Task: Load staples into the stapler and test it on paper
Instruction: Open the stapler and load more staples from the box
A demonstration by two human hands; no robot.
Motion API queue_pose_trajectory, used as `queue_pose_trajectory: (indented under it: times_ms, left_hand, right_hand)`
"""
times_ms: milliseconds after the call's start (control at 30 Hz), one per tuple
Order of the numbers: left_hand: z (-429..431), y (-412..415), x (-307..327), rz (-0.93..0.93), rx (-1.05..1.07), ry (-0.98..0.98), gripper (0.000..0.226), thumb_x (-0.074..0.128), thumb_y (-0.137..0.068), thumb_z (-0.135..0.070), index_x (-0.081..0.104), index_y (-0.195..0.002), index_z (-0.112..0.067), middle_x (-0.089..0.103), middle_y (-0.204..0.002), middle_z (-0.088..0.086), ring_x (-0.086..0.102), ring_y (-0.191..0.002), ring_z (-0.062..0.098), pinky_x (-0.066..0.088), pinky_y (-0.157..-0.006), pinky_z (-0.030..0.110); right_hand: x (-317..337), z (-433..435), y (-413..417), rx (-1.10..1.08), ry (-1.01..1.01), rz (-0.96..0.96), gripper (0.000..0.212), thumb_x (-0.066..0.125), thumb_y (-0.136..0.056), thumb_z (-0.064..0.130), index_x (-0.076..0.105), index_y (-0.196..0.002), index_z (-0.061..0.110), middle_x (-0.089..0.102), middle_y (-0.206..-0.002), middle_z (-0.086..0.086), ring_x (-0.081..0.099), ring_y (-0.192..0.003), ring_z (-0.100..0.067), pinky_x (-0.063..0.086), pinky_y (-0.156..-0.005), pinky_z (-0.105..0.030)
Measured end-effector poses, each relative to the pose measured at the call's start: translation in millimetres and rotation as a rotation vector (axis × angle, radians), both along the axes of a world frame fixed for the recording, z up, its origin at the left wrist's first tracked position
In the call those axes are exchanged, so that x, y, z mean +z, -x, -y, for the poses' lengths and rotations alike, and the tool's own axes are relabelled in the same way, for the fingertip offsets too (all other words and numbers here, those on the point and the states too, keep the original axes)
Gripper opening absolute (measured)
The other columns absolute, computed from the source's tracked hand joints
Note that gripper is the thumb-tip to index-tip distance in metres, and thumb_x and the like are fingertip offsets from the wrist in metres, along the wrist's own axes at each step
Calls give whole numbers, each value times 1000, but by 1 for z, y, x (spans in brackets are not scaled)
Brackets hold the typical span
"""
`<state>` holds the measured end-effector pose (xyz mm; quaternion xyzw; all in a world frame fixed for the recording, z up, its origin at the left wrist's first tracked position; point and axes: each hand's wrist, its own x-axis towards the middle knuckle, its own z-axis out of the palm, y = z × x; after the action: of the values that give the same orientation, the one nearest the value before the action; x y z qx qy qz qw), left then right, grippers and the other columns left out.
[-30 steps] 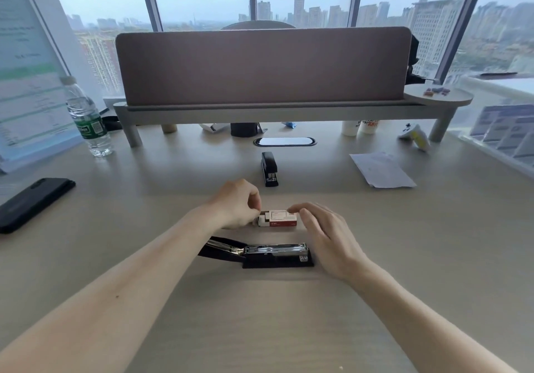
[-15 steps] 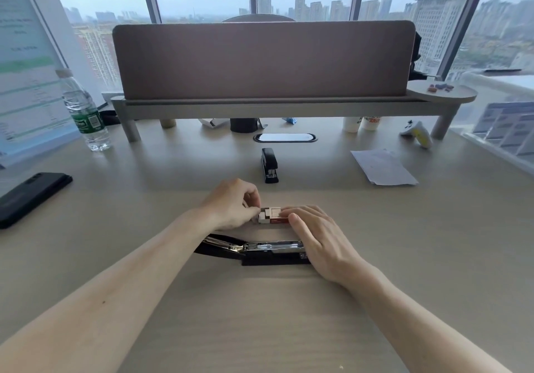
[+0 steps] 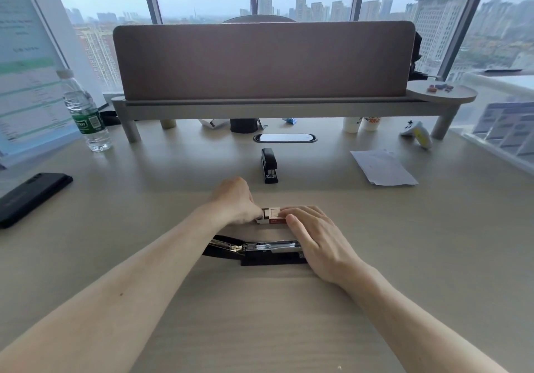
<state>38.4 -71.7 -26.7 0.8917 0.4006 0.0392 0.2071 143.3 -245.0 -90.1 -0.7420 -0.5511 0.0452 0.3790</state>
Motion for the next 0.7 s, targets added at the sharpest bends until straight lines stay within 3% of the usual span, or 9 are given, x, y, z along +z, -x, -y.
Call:
queue_pose_trajectory:
  times_ms: [233, 367, 500, 567, 700]
  left_hand:
    - [2, 0, -1, 21, 38, -12, 19, 78, -70, -24, 83, -79, -7, 80, -79, 10, 75, -81, 26, 61, -73, 37]
    - [0, 2, -1, 15, 45, -8, 19, 79, -72, -25, 83, -78, -8, 70, -68, 5, 59, -69, 25, 58, -70, 36]
    - [-6, 11, 0, 44, -18, 74, 13, 81, -81, -27, 82, -74, -16, 71, -68, 2, 58, -70, 19, 43, -60, 22]
    - [-10, 16, -2, 113, -49, 118, 15, 80, -86, -29, 81, -76, -18, 71, -70, -2, 59, -70, 14, 43, -62, 22]
    - [-15, 19, -6, 413, -75, 266, 13, 69, -97, -12, 73, -84, -12, 71, -81, 5, 64, -81, 18, 56, -79, 30]
  right_hand:
    - [1, 0, 2, 3, 4, 13, 62, 22, -102, 56, 70, -124, 23, 70, -129, 11, 54, -124, -10, 39, -107, -21]
    - [3, 1, 2, 3, 2, 16, 63, 21, -102, 56, 70, -125, 23, 70, -129, 11, 54, -125, -10, 40, -107, -23]
    - [4, 2, 3, 0, 8, 13, 63, 21, -102, 57, 70, -125, 24, 70, -129, 11, 54, -125, -10, 40, -108, -24]
    - [4, 2, 3, 1, 12, 14, 63, 22, -102, 57, 70, -125, 24, 70, -129, 12, 54, -125, -9, 40, -107, -24]
    - [4, 3, 2, 6, 12, -2, 60, 25, -101, 59, 70, -125, 25, 69, -129, 15, 54, -127, -6, 41, -109, -25]
